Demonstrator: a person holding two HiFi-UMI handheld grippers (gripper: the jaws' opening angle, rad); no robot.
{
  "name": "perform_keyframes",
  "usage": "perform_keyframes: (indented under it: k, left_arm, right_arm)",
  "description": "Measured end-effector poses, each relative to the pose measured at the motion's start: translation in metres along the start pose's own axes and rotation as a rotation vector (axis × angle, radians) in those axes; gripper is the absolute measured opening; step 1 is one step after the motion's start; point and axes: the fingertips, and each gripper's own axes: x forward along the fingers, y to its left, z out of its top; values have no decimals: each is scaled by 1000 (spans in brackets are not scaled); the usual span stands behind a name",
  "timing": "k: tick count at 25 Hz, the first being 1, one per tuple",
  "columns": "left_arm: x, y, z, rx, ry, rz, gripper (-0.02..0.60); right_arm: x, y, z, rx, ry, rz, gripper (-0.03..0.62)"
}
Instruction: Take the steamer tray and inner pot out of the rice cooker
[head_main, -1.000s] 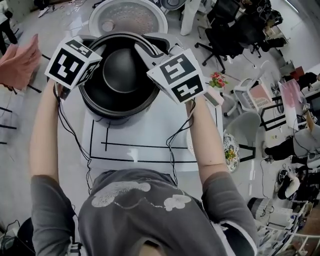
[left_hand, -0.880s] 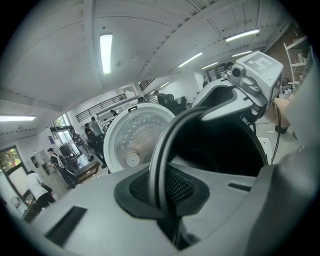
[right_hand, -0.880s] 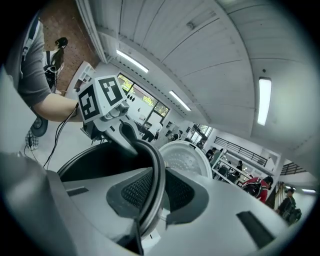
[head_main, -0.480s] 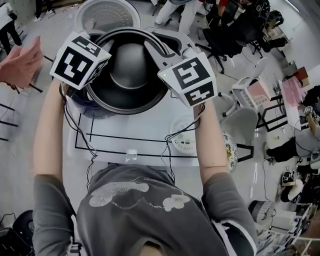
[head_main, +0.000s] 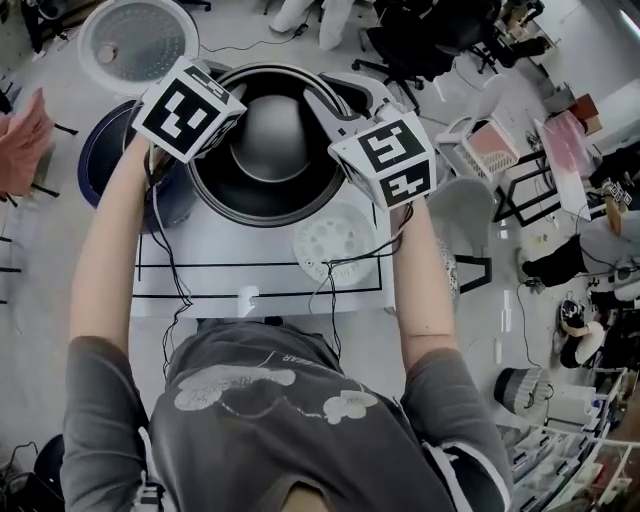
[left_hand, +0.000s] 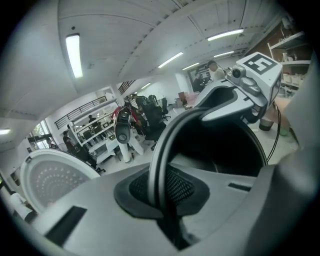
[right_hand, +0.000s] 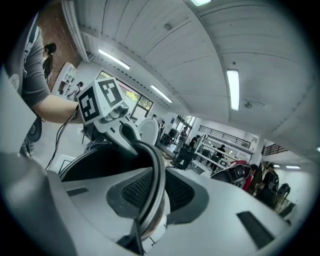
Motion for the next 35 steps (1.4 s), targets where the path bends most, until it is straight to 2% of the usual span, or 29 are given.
perform_keyframes:
  k: [6, 14, 18, 20, 22, 24, 29, 35]
  left_arm:
    - [66, -32, -28, -20, 127, -84, 32]
    - [124, -44, -70, -72, 244, -150, 34]
    - [155, -40, -72, -4, 219, -102, 35]
    - [169, -47, -78, 28, 246, -105, 35]
    - [177, -53, -98, 55, 343, -97, 34]
    - [182, -53, -109, 50, 404, -100, 29]
    - [200, -48, -117, 6, 426, -156, 31]
    - [223, -44, -134, 70, 497, -178, 45]
  right_arm:
    - [15, 1, -85, 115, 82, 45, 95]
    - [50, 7, -152, 216, 141, 95, 95]
    - [63, 9, -183, 220, 171, 97, 97]
    - [69, 7, -200, 252, 201, 93, 91]
    - [75, 5, -212, 278, 224, 90, 87]
    - [79, 3, -218, 293, 238, 97, 87]
    - [94, -2, -230, 307, 263, 114, 87]
    - [112, 0, -253, 355, 352, 162, 94]
